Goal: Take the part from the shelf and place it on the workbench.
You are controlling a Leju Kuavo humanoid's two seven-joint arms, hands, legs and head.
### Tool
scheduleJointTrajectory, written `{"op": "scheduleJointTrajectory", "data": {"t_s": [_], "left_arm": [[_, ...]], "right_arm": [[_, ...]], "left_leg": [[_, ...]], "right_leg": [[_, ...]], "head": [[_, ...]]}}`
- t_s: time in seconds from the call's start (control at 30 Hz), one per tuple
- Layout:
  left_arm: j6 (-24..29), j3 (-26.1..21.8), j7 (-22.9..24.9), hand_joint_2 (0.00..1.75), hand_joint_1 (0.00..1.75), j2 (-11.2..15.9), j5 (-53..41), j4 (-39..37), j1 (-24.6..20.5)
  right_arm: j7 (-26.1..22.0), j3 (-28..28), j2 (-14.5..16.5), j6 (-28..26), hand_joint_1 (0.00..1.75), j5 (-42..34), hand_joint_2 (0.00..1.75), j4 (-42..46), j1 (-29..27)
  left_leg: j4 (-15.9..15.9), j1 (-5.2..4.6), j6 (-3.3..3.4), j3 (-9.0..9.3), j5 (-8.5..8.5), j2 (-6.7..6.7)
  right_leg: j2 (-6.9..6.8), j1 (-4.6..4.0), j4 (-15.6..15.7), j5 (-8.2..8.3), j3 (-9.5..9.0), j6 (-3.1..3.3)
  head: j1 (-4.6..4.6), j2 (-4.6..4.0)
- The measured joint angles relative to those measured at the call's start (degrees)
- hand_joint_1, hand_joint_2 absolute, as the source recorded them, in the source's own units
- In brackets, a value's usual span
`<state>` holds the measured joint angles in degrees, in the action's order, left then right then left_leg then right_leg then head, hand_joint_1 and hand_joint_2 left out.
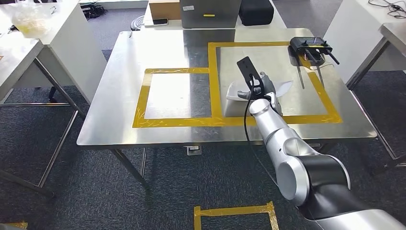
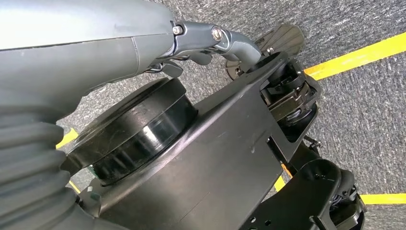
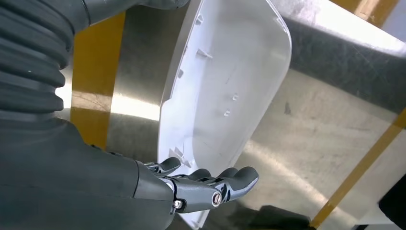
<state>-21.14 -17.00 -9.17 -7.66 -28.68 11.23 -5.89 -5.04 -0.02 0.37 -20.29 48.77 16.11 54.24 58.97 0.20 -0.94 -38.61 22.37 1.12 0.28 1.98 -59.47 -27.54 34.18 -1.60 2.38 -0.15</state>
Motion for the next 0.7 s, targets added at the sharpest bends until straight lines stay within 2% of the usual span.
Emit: {"op": "scheduleJointTrajectory", "data": {"t_s": [0.27, 0.5, 0.7], "left_arm": [[0.00, 0.00, 0.80, 0.00, 0.00, 0.13, -0.52, 0.01, -0.69], [0.00, 0.00, 1.28, 0.00, 0.00, 0.24, -0.61, 0.04, -2.18], [0.00, 0.00, 1.04, 0.00, 0.00, 0.31, -1.56, 0.06, -3.04]], "right_arm": [[2.08, -0.29, -1.48, 0.29, 0.00, 1.57, 1.75, 0.66, 5.90], [7.55, -0.29, -1.35, 0.96, 0.00, 4.41, 1.75, 0.68, 11.74], [8.91, -0.29, -1.05, 1.62, 0.00, 5.97, 1.75, 0.68, 15.50]], "left_leg": [[0.01, -0.02, 0.03, 0.01, -0.03, -0.01], [0.01, -0.02, 0.07, 0.00, -0.06, 0.00], [0.01, -0.02, 0.09, 0.01, -0.07, 0.00]], "right_leg": [[0.01, 0.02, 0.00, 0.02, 0.00, -0.02], [0.00, 0.02, 0.00, 0.03, -0.02, -0.04], [-0.01, 0.02, 0.00, 0.03, -0.04, -0.05]], "head": [[0.00, 0.00], [0.00, 0.00], [0.00, 0.00]]}}
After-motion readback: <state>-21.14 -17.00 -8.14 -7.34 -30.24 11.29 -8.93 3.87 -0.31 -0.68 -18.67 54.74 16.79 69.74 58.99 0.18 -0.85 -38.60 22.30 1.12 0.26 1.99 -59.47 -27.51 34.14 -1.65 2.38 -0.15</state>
